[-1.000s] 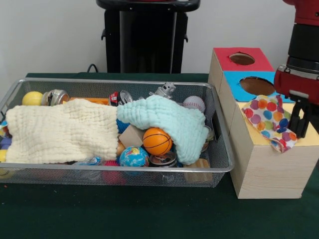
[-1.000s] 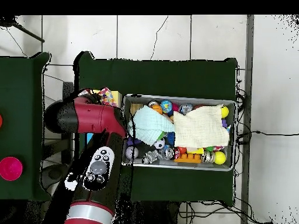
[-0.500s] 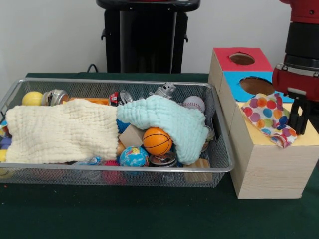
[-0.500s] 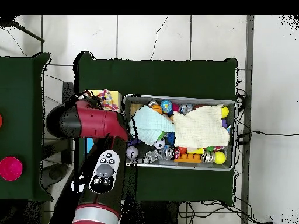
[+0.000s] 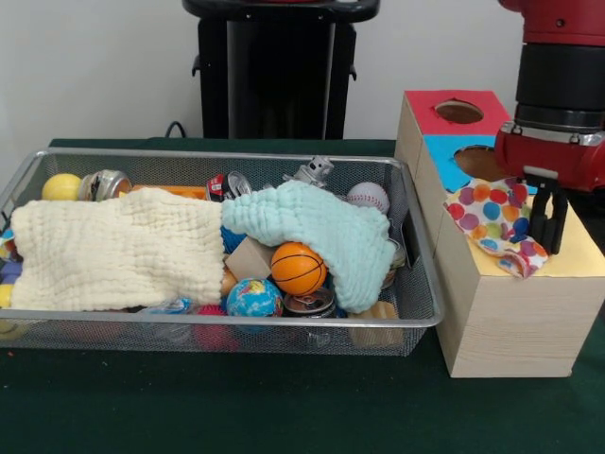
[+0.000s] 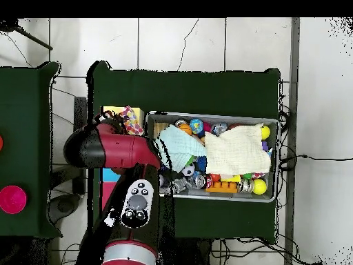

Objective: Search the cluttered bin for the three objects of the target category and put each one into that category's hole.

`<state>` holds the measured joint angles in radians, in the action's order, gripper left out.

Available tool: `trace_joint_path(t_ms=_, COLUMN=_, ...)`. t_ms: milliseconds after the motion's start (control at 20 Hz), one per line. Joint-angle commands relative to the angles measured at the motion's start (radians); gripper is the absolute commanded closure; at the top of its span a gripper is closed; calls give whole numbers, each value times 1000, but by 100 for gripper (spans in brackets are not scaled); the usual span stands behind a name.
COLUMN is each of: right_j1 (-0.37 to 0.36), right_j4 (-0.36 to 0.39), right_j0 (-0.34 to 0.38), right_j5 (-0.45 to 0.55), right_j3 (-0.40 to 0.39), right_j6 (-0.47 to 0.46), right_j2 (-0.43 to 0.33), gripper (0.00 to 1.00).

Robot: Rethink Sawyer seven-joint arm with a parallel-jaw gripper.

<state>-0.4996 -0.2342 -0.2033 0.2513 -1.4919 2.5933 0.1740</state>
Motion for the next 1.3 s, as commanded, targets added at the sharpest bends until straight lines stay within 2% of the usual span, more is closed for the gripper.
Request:
trace_joint_path(t_ms=50, right_j1=100, right_j4=127, right_j0=65, right_j5=56, right_j3=-208, right_j6=-62, right_j2=-118, gripper=100)
trace_joint_path(t_ms=200, right_j1=85, right_j4=132, right_j0=76, right_j5=49, right_j3=-256, right_j6=-38, right_j2=-151, gripper=100)
trace_joint_path(t_ms=400, right_j1=78, right_j4=119, right_j0=21, right_j5=-11, right_j3=-307, right_j6=56, right_j2=-134, gripper=100)
trace_joint_path(t_ms=550, right_j1=75, right_j4=121, right_j0=40, right_j5=-44, right_j3=-347, right_j6=54, right_j2=-168, gripper=100)
trace_joint_path(t_ms=700, right_j1=103, right_j4=133, right_j0=37, right_j5=-88, right_j3=-346, right_j6=47, right_j2=-167, gripper=100)
trace_joint_path(t_ms=900, right_j1=160, right_j4=152, right_j0=64, right_j5=-169, right_j3=-338, right_j6=36, right_j2=-201, gripper=100)
trace_joint_path(t_ms=1100, right_j1=232, right_j4=204, right_j0=90, right_j5=-298, right_j3=-296, right_j6=26, right_j2=-227, gripper=100)
trace_joint_path(t_ms=1300, right_j1=274, right_j4=226, right_j0=97, right_j5=-367, right_j3=-256, right_j6=35, right_j2=-241, gripper=100)
